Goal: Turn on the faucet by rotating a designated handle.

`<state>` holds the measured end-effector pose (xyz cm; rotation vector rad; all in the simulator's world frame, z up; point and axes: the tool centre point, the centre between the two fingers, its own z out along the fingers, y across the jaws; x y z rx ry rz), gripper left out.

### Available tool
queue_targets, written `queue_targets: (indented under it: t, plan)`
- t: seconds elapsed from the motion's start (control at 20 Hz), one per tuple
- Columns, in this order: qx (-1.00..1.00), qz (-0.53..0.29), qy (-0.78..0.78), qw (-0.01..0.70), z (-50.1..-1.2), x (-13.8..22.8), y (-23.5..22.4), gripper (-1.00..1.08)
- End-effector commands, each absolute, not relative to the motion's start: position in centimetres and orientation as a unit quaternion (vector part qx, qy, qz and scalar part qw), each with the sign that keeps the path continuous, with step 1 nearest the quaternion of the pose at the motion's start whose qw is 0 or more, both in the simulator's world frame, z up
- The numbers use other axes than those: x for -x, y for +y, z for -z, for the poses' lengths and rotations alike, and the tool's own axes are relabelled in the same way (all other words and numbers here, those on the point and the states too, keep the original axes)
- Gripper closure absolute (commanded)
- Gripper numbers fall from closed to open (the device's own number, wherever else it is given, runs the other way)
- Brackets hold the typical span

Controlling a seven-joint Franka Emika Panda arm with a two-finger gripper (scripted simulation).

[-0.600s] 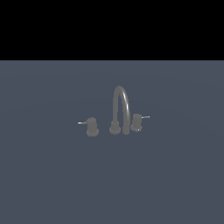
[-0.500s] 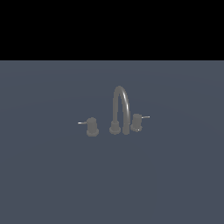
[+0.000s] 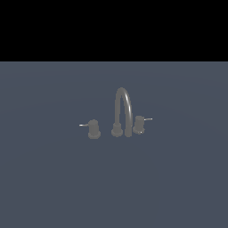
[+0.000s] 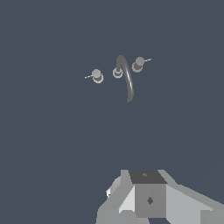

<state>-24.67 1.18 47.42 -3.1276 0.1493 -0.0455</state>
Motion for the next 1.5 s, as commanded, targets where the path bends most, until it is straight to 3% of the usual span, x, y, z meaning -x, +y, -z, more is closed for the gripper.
queue_targets:
  t: [0.0,1.45]
  plan:
    - [0.998,0.014,0.062,0.005,-46.5,24.4,1.7,1.08]
    - [0.939,0.007,0.345,0.006,-28.1,14.7,10.7,1.08]
